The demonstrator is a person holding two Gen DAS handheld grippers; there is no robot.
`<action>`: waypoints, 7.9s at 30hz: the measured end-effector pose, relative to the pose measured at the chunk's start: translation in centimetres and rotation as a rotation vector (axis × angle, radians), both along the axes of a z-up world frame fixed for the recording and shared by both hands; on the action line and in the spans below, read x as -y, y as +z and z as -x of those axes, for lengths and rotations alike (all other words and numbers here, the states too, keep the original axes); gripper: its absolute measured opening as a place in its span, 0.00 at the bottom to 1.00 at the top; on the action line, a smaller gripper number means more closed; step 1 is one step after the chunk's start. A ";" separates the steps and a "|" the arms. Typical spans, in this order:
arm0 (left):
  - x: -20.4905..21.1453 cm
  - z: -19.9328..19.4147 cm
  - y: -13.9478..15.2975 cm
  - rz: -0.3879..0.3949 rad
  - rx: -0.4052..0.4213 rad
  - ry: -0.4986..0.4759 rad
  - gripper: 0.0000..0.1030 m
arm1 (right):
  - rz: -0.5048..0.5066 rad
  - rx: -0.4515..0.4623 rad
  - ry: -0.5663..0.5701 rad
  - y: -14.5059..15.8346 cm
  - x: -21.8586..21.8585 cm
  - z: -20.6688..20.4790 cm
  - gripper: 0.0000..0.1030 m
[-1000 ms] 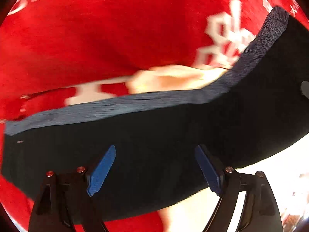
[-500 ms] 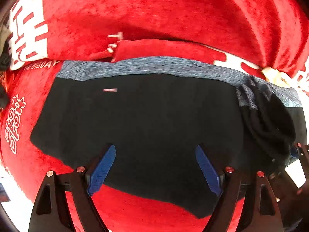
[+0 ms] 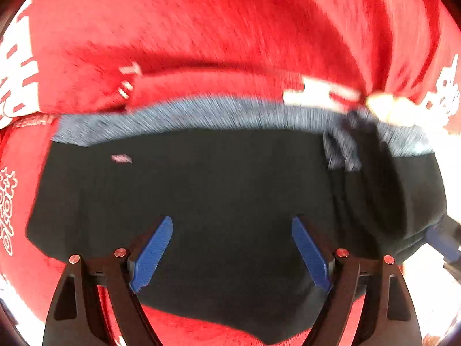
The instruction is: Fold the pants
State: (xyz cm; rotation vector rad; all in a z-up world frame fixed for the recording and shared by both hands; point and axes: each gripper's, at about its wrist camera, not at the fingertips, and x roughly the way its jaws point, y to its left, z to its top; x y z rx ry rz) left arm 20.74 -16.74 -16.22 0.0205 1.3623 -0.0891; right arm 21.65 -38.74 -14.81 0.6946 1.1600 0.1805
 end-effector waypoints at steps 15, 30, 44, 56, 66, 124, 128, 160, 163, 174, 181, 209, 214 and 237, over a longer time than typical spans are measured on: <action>0.6 0.3 -0.9 -0.041 0.024 -0.021 0.85 | -0.456 -0.118 -0.326 -7.3 4.4 -0.6 0.06; -1.0 -0.6 2.1 -0.061 0.021 0.046 0.85 | -0.179 -0.193 0.018 -5.4 0.2 0.0 0.22; 11.2 -4.1 4.7 0.075 0.059 -0.082 0.85 | -0.172 -0.144 -0.067 -6.1 17.7 -5.5 0.51; 10.7 -3.8 -1.3 0.035 -0.049 -0.040 1.00 | 0.061 -0.151 0.044 -4.0 13.3 -5.7 0.28; 5.7 -1.4 0.9 -0.018 -0.055 0.016 1.00 | 0.158 -0.172 -0.054 -3.2 14.0 -1.8 0.53; -17.5 3.5 0.8 0.017 -0.083 0.284 1.00 | 0.351 -0.160 0.334 1.7 -11.9 0.5 0.61; -18.2 3.5 0.6 0.039 -0.072 0.320 1.00 | 0.352 -0.167 0.366 1.3 -12.9 0.9 0.61; -25.9 3.9 -3.3 0.714 0.079 0.648 1.00 | 0.405 -0.149 0.500 -3.1 -16.5 -0.3 0.69; -25.8 3.4 -2.7 0.692 0.115 0.610 1.00 | 0.410 -0.146 0.507 -3.0 -16.7 -0.3 0.69; -22.4 1.7 -1.5 0.158 0.124 0.456 0.31 | 0.364 -0.137 0.536 -1.3 -16.0 -0.9 0.69; -14.2 2.6 1.1 -0.291 0.334 0.024 0.30 | 0.281 -0.052 0.552 4.5 -15.2 -6.5 0.69; -7.0 4.8 10.2 -0.286 0.513 -0.150 0.30 | -0.106 -0.166 0.814 5.7 -26.1 -14.3 0.18; -0.9 5.3 14.4 -0.209 0.559 -0.234 0.30 | -0.235 -0.020 0.707 10.4 -18.1 -11.4 0.18; 23.7 8.3 4.6 -0.240 0.348 -0.667 0.63 | -0.319 -0.073 0.132 -2.7 17.1 -0.7 0.18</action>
